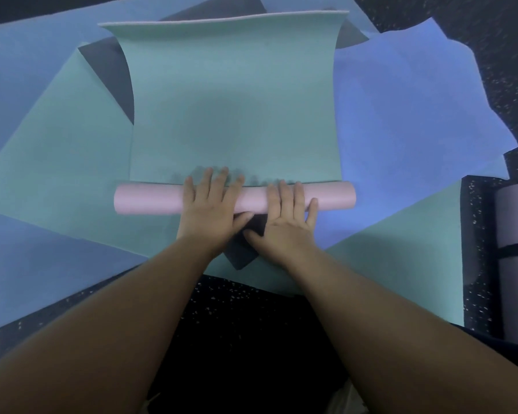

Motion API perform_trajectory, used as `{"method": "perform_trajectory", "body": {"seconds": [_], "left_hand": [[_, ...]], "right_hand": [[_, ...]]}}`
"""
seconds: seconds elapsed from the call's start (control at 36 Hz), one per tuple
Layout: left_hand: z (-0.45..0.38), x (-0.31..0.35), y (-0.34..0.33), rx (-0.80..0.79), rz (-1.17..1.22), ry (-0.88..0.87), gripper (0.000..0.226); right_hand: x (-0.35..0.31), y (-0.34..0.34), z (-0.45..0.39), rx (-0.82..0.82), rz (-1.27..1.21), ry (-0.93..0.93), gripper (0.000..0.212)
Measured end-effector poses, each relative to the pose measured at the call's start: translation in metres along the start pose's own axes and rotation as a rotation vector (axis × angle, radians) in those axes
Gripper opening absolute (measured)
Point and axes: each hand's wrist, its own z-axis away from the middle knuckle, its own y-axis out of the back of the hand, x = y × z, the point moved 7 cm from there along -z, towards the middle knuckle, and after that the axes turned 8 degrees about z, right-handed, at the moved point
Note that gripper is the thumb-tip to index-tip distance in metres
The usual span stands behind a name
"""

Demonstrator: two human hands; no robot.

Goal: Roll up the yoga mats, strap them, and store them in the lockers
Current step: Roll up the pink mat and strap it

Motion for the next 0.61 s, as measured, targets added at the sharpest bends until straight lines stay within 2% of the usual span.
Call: {"method": "perform_trajectory", "body": {"seconds": [0.11, 0.22, 0.31, 0.53, 0.61], "left_hand": [[0.018, 0.003, -0.004, 0.151, -0.072, -0.103, 0.061], [0.022, -0.002, -0.002, 0.212, -0.077, -0.057, 0.069], [0.012, -0.006, 0.000, 0.181, -0.069, -0.024, 0.084], [-0.021, -0.016, 0.010, 0.028, -0.020, 0.030, 0.085], [-0.033, -0.018, 0.011, -0.019, -0.011, 0.052, 0.088]], "right_hand": [[0.000, 0.007, -0.011, -0.069, 0.030, 0.006, 0.094], [0.000, 0.019, -0.026, -0.089, 0.045, 0.014, 0.090], [0.000, 0.028, -0.037, -0.115, 0.075, 0.030, 0.086], [-0.003, 0.052, -0.065, -0.200, 0.083, 0.049, 0.076], [-0.002, 0.055, -0.069, -0.164, 0.078, 0.086, 0.079]]}}
